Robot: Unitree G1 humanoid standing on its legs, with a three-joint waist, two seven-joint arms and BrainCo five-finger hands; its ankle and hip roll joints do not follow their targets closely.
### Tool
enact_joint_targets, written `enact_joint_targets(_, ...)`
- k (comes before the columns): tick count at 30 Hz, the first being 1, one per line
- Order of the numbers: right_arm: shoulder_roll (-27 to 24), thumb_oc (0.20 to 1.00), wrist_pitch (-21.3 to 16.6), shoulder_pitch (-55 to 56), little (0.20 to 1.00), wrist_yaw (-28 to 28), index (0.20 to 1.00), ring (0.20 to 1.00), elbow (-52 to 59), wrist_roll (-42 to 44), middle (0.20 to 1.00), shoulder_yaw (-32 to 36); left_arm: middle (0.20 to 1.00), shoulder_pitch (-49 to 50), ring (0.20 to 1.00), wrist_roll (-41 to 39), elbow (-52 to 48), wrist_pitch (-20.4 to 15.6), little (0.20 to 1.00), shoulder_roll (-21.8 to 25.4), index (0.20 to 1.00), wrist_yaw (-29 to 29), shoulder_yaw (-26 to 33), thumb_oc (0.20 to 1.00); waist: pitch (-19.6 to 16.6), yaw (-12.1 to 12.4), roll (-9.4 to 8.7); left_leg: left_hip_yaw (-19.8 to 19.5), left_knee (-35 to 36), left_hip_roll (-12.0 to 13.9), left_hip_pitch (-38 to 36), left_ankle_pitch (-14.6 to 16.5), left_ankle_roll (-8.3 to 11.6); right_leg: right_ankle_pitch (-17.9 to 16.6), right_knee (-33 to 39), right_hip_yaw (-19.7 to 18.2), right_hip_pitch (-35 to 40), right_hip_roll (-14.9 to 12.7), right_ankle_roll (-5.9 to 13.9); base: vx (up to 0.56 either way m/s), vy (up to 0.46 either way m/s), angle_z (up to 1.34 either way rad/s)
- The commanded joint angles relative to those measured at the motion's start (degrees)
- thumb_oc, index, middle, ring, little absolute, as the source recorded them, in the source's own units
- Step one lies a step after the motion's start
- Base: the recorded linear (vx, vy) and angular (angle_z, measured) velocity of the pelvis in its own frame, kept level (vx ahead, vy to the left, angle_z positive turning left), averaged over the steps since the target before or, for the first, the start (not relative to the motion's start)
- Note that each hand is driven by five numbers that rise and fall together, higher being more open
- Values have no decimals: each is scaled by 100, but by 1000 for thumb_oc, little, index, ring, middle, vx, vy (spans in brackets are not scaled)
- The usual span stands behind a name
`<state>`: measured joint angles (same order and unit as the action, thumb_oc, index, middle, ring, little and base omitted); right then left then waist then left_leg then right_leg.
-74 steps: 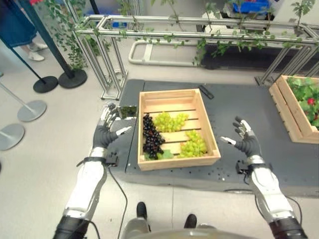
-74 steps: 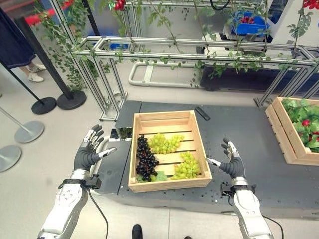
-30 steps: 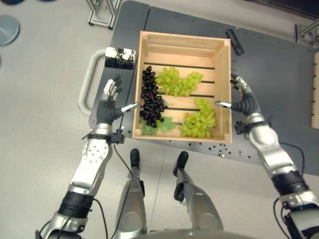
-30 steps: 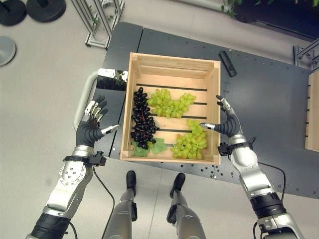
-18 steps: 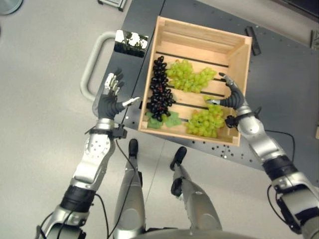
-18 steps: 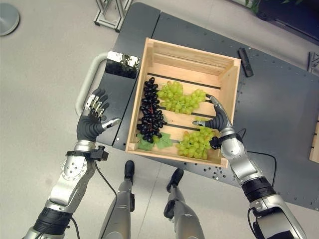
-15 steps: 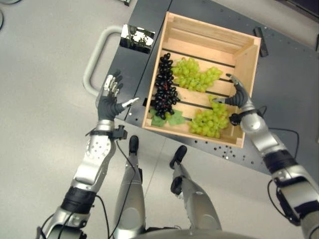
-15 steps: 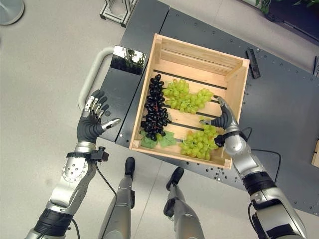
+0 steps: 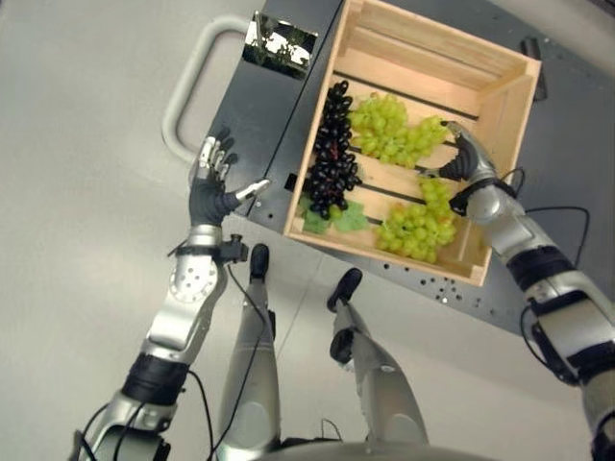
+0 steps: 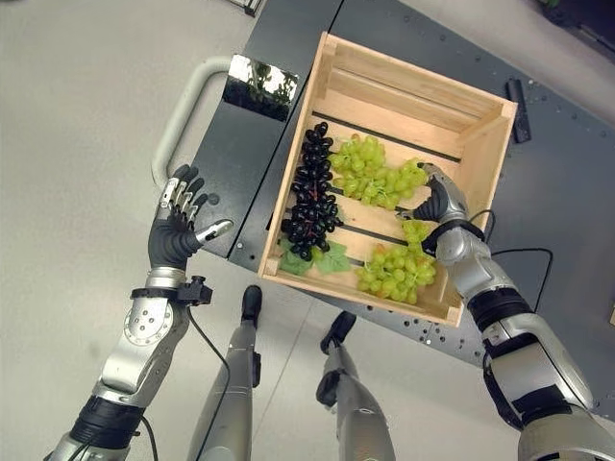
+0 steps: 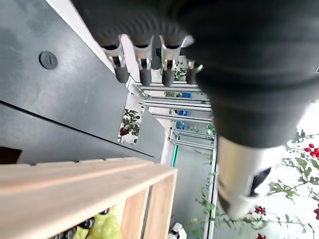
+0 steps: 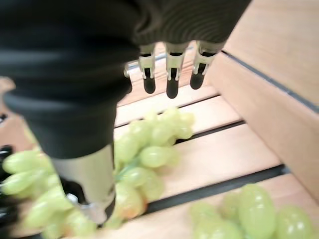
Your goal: Pick up the fruits from the basket on one side to the basket on the other side
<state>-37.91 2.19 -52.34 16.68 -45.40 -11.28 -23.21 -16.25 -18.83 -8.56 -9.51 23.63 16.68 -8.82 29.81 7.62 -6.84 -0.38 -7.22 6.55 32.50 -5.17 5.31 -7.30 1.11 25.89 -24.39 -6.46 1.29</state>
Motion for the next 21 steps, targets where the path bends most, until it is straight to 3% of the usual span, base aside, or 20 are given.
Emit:
enact_joint_targets(1,-412,1000,99,-637,1000,311,1000,1000,-69,-478,1000,-323,1000,32,1000,134,-735,-384,1000,65,1000,85,6,1000,-2,14,98,63,-258,8,-105,479,63,747,-661,-50,116,-348,684,5,45,2)
enact_joint_targets(10,-417,1000,159,-1431,1000,62,1000,1000,-534,-1103,1000,-1308,1000,-301,1000,341,-793,-401,1000,106,1000,217,-199,1000,-2,22,59,23,-355,-10,158,512,43,742,-706,-50,-85,-385,705,-1,9,0)
enact_joint_targets(21,-427,1000,389,-1941,1000,-38,1000,1000,-920,-2263,1000,-2127,1000,-466,1000,431,-857,-405,1000,134,1000,341,-362,1000,-2,111,157,-149,-410,-116,440,484,32,777,-774,59,-232,-415,730,4,3,4)
